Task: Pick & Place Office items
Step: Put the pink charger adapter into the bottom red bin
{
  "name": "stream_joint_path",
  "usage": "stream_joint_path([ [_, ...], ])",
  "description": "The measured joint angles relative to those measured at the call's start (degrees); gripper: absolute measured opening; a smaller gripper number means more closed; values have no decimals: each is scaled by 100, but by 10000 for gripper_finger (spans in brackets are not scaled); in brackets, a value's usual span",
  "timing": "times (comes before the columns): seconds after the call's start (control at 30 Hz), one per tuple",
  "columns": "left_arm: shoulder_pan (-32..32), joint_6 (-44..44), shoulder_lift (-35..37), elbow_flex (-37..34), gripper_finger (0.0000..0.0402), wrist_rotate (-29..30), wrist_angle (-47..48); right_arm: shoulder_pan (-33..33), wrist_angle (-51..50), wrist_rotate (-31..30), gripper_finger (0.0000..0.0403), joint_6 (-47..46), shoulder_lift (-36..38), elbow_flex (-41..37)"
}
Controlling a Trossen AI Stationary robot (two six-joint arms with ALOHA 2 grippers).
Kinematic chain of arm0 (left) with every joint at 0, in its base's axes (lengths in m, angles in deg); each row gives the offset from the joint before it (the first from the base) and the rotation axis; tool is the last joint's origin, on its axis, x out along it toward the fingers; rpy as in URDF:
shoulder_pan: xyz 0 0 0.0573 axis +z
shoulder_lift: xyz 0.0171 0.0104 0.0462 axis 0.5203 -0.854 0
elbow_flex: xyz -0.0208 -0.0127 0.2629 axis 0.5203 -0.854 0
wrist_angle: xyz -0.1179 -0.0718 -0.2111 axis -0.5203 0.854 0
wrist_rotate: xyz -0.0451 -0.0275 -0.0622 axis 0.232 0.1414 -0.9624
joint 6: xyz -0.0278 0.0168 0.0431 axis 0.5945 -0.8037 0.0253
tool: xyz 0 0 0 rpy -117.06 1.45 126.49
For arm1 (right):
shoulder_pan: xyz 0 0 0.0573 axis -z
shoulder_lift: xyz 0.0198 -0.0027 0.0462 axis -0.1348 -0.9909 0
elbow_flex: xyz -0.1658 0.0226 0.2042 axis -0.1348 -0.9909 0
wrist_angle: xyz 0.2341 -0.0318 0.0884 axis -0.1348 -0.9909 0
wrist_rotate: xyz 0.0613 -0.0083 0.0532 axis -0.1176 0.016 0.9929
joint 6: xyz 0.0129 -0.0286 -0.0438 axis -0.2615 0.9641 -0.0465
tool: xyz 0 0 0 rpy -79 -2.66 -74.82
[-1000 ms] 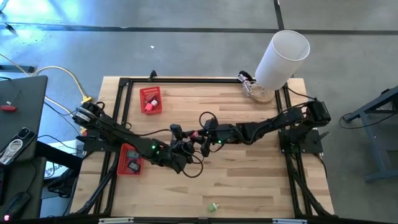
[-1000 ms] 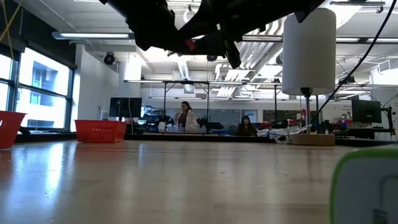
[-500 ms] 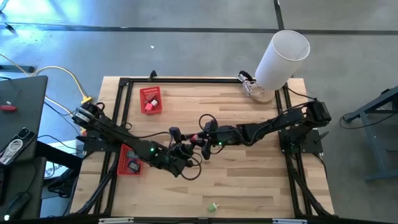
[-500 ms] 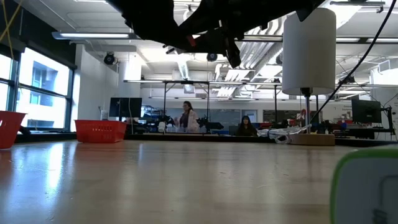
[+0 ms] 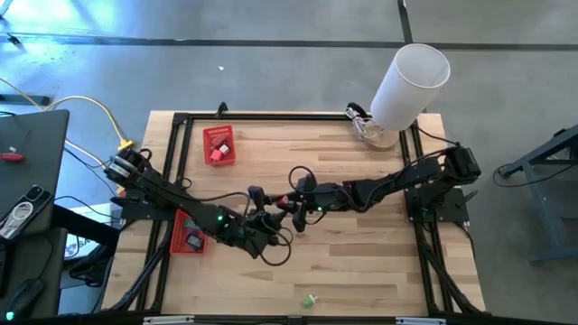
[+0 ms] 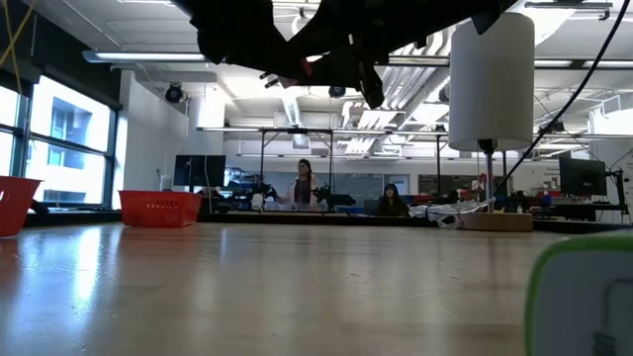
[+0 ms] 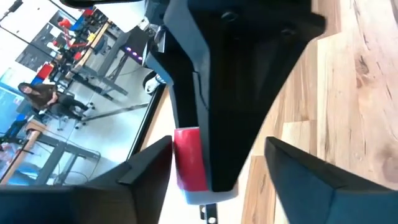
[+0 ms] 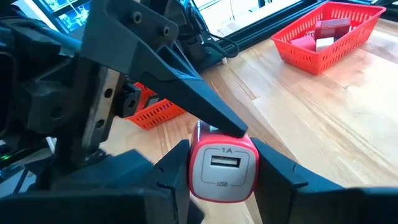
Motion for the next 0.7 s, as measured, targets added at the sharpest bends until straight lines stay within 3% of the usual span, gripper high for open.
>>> stream_joint_path([
  [0.13, 0, 227, 0, 0, 286, 112, -10, 2, -7, -12, 120, 30, 0, 0],
  [0.27, -82, 326, 19, 0, 298, 326, 0, 0, -42, -34, 120, 134, 22, 0],
  [0.5, -238, 814, 439, 5, 298, -726, 159, -6, -116, -35, 120, 311, 153, -6],
  [0.7, -319, 1521, 1000, 9, 298, -776, 845, -36, -122, -8, 120, 533, 200, 0],
])
